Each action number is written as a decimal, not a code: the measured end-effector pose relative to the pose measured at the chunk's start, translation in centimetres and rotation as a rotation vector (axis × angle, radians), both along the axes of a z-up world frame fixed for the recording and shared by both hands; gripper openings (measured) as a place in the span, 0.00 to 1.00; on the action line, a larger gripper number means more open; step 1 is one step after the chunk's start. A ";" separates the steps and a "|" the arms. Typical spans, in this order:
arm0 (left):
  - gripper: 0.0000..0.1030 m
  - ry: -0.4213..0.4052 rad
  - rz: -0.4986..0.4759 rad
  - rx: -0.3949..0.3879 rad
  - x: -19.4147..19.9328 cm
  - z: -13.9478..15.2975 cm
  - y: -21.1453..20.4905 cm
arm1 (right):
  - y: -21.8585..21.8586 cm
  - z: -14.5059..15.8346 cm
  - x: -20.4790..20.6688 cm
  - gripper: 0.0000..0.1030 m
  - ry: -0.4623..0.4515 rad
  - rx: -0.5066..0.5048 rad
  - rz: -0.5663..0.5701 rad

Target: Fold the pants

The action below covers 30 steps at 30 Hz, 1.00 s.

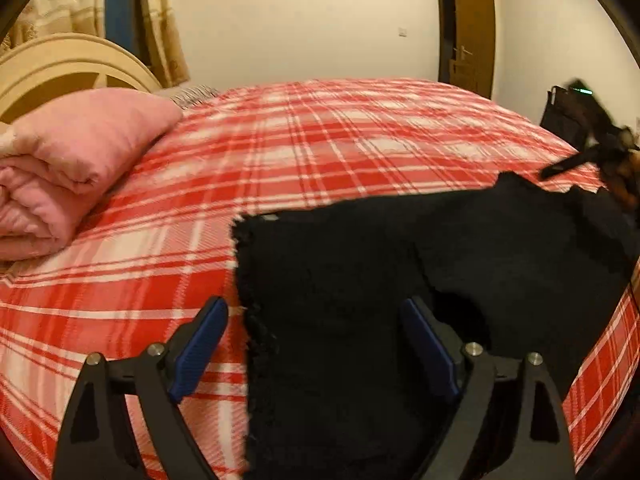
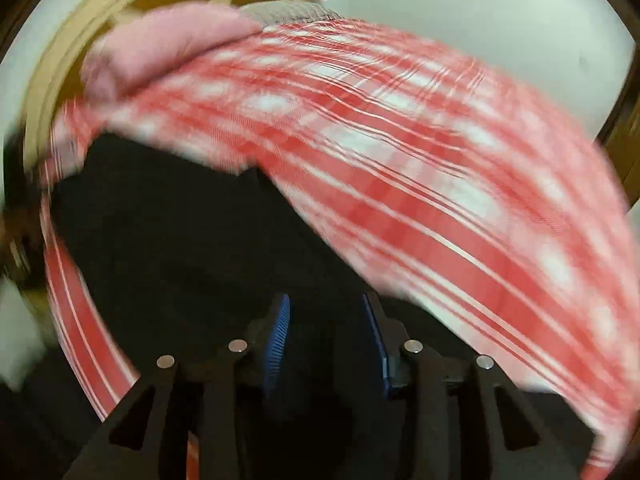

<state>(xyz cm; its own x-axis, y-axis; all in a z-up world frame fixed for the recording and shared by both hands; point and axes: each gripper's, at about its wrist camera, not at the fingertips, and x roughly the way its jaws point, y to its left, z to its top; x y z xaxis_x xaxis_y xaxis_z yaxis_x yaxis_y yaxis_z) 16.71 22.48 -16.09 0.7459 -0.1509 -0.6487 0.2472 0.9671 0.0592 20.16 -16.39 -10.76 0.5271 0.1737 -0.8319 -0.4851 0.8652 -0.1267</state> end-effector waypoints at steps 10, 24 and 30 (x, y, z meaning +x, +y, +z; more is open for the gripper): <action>0.95 -0.070 -0.022 -0.056 -2.9 2.5 -3.0 | -3.9 -5.4 -11.2 0.37 -0.132 -0.375 0.009; 0.95 0.038 -0.016 -0.075 -1.6 0.1 -6.0 | -1.4 -6.7 -10.3 0.02 -0.248 -0.461 0.064; 0.95 0.036 -0.019 -0.088 -2.0 0.8 -6.4 | -1.4 -4.9 -11.8 0.01 -0.242 -0.451 0.063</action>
